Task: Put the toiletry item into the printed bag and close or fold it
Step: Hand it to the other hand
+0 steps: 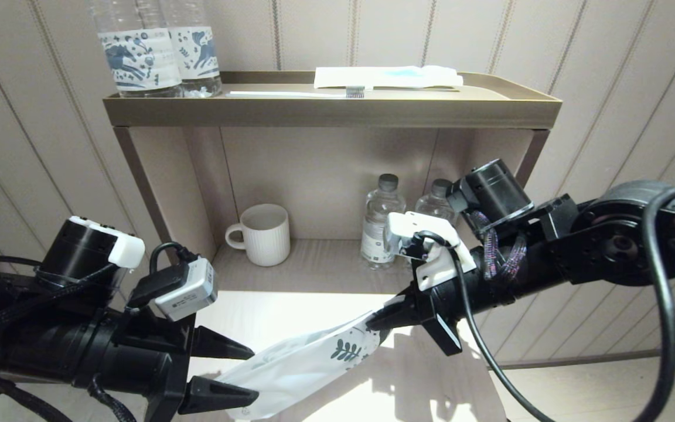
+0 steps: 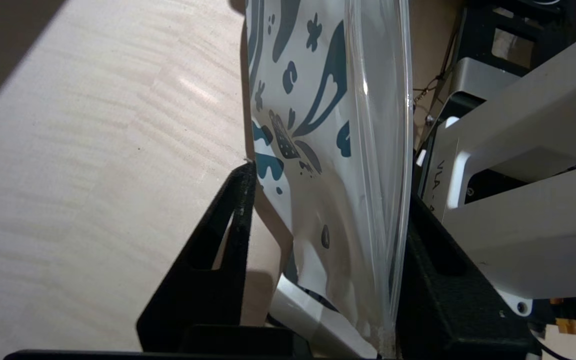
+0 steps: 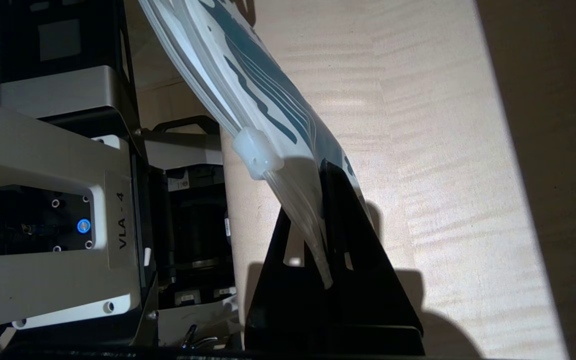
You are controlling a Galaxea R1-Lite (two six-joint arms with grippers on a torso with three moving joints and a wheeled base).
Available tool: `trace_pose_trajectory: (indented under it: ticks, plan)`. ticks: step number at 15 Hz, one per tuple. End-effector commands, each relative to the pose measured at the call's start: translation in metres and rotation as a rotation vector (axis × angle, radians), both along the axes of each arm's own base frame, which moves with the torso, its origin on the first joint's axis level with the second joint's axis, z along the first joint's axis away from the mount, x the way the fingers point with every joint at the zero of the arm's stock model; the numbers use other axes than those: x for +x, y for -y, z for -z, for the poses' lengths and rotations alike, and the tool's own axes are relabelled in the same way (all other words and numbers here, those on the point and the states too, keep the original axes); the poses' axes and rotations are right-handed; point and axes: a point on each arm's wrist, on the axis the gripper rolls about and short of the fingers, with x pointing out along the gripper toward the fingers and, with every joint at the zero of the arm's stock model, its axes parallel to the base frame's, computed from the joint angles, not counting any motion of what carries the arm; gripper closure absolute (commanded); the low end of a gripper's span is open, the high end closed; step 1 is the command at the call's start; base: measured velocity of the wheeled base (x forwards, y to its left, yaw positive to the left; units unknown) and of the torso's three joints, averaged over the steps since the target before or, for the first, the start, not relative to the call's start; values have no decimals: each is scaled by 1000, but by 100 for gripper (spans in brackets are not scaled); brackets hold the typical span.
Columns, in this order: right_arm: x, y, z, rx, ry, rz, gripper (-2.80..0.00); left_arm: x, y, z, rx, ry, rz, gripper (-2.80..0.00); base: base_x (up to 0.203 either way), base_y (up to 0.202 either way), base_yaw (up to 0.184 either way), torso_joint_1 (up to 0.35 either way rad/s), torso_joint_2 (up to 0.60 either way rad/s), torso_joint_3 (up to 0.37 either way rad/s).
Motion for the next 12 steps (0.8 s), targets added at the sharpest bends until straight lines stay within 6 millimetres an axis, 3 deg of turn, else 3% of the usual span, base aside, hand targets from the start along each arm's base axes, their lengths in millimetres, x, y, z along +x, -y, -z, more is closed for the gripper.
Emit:
trace_pose_trajectory:
  ticks: [1,9,12]
  plan:
    - [-1,0,-1,4,3,-4,0,-3,-2,-6,-15,25,3,-280,0,0,0,0,0,0]
    - [-2,-11,-4,16,-1,-27,0,7,12,-43,-98,50,-34,-280,0,0,0,0,0,0]
    - [-2,-16,-8,23,3,-34,0,8,25,-58,-126,89,11,-280,0,0,0,0,0,0]
